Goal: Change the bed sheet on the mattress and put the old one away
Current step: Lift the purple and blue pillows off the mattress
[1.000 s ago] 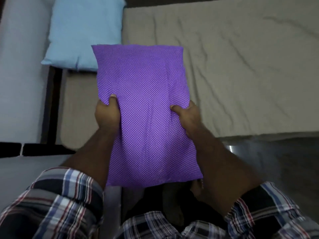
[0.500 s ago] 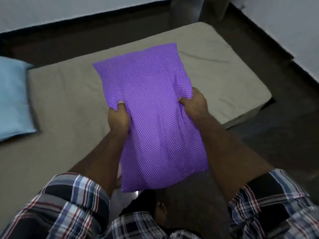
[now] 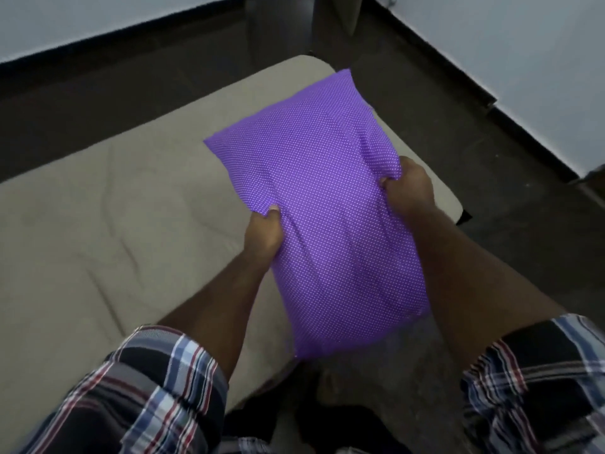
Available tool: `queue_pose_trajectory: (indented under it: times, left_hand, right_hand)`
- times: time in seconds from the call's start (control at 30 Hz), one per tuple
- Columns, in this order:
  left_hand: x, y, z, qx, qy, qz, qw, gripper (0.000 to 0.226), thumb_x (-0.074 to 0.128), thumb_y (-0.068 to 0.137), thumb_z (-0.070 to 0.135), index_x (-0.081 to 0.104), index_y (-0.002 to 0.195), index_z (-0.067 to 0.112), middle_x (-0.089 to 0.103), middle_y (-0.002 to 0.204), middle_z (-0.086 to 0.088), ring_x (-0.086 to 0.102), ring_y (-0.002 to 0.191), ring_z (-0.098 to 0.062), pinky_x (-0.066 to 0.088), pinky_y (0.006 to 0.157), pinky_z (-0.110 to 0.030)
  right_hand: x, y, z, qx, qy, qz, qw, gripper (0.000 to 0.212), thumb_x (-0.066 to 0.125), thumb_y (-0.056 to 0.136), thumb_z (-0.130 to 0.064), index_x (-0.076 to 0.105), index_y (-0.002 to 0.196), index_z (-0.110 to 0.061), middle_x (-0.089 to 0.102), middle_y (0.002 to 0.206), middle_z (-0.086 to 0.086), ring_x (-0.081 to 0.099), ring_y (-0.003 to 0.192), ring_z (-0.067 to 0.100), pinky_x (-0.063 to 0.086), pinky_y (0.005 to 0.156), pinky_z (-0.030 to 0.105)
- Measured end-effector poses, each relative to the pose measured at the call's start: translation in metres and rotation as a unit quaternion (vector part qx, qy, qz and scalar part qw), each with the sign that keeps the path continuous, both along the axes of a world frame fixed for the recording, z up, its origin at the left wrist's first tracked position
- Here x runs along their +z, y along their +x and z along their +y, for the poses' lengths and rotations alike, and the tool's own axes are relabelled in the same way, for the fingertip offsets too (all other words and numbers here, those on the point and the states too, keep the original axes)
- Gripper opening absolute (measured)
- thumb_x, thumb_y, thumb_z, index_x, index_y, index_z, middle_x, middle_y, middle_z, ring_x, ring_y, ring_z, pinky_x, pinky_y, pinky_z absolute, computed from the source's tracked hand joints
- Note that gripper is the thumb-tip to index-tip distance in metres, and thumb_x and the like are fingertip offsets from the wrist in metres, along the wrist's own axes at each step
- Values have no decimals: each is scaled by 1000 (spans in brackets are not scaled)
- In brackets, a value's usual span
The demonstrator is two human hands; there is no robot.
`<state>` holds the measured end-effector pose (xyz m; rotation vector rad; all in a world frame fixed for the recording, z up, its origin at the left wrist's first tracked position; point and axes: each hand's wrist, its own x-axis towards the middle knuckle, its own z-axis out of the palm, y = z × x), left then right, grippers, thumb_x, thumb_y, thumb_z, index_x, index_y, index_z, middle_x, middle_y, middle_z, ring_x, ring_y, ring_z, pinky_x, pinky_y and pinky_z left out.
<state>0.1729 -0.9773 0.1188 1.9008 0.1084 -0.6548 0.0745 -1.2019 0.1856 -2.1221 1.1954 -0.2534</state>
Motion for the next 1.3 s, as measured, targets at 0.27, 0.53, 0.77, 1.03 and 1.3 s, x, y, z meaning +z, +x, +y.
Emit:
queue_pose_trajectory:
  times: [0.27, 0.53, 0.77, 1.03, 1.3]
  left_hand:
    - [-27, 25, -162, -32, 21, 11, 999, 44, 38, 108, 34, 45, 146, 12, 55, 141, -8, 52, 128, -31, 39, 112, -42]
    - [-93, 38, -270, -66, 126, 7, 990, 62, 53, 96, 41, 45, 144, 1, 54, 141, -21, 52, 130, -38, 39, 111, -43]
    - [-121, 17, -319, -236, 318, -210, 894, 81, 49, 99, 42, 8, 160, 9, 10, 168, -13, 10, 154, -35, 17, 122, -53]
    - [-106, 19, -279, -281, 354, -261, 853, 76, 43, 101, 35, 5, 160, 8, 2, 169, -10, 1, 156, -30, 11, 124, -54]
    - [-76, 23, -114, -208, 373, -276, 861, 73, 45, 98, 31, 16, 159, 6, 13, 167, -12, 12, 155, -30, 18, 121, -55]
  right_hand:
    - [-35, 32, -169, 8, 5, 20, 1000, 35, 54, 91, -22, 62, 125, -17, 69, 120, 10, 63, 109, 35, 52, 96, 47]
    - [-100, 67, -303, 78, -25, 191, 978, 54, 55, 96, -31, 41, 145, -13, 52, 140, 20, 52, 126, 44, 43, 105, 52]
    - [-176, 47, -261, 267, -89, 302, 911, 82, 47, 100, -49, 0, 161, -18, -3, 168, 11, -1, 154, 35, 14, 120, 59]
    - [-170, 52, -187, 325, -187, 254, 891, 83, 48, 98, -46, 5, 160, -13, -1, 168, 13, -6, 154, 34, 5, 121, 60]
    - [-138, 76, -28, 367, -246, 229, 867, 76, 53, 92, -32, 24, 157, -6, 18, 165, 17, 13, 153, 36, 13, 120, 61]
